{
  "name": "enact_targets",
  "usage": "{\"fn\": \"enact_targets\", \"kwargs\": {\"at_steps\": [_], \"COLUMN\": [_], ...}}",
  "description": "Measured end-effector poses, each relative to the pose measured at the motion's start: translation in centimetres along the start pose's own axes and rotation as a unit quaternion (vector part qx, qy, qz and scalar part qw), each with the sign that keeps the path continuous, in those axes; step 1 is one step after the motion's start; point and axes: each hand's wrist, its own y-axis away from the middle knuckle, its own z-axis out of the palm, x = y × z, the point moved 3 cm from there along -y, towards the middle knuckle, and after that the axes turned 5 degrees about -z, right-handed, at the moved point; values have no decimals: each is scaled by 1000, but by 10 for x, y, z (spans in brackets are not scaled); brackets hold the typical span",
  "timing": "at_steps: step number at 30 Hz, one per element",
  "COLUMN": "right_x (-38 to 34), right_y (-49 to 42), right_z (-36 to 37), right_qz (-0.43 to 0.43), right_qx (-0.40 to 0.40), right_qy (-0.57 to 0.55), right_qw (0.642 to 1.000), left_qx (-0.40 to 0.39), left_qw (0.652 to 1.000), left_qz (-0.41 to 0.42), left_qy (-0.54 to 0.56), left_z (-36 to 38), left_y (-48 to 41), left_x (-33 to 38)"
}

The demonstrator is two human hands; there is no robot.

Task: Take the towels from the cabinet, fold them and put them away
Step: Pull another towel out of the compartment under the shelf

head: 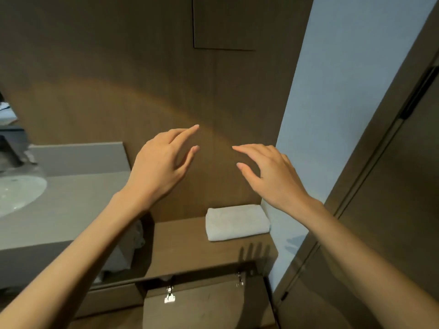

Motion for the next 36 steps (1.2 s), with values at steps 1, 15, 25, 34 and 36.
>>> {"fn": "enact_targets", "kwargs": {"at_steps": [1, 15, 25, 34, 36], "right_x": [-2, 5, 62, 129, 143], "right_y": [9, 111, 198, 279, 291], "right_z": [9, 216, 472, 688, 729], "right_qz": [0, 14, 35, 58, 63], "right_qx": [-10, -220, -308, -356, -360], "right_qy": [-10, -79, -99, -82, -77], "right_qw": [1000, 972, 946, 929, 928], "left_qx": [-9, -178, -257, -291, -324], "left_qw": [1000, 969, 937, 918, 906], "left_qz": [-8, -169, -236, -269, -272], "left_qy": [-4, 12, -2, -2, -23], "left_z": [0, 135, 353, 534, 566], "left_y": [13, 193, 353, 469, 489], "left_x": [-1, -86, -212, -298, -313]}}
